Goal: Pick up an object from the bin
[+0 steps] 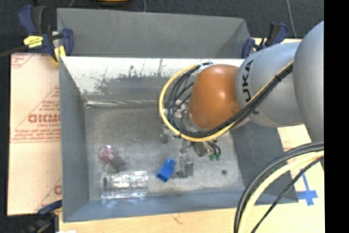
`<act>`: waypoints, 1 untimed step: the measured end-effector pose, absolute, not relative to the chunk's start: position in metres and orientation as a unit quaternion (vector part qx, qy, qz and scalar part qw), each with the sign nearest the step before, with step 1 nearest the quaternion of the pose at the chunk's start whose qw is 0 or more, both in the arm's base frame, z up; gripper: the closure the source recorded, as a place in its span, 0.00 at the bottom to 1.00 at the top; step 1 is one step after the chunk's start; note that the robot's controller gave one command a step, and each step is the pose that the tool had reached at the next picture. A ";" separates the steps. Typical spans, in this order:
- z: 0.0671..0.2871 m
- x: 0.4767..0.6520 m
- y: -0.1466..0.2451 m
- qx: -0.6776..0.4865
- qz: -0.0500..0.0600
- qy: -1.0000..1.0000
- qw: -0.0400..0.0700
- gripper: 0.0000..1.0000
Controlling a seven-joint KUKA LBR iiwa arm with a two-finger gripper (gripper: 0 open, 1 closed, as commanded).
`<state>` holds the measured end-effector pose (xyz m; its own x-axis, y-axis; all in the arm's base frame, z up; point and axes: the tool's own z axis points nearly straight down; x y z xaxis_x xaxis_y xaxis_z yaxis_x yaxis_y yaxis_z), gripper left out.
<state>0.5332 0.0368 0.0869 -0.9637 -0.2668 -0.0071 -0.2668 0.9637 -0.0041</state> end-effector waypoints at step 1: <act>0.070 0.495 0.056 -0.208 0.000 0.978 0.001 0.00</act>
Offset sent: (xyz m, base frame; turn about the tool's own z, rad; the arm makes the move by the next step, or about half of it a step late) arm -0.0387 0.0202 -0.0169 -0.1512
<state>0.4948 0.0565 0.0701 -0.9135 -0.4067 -0.0014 -0.4067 0.9135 -0.0003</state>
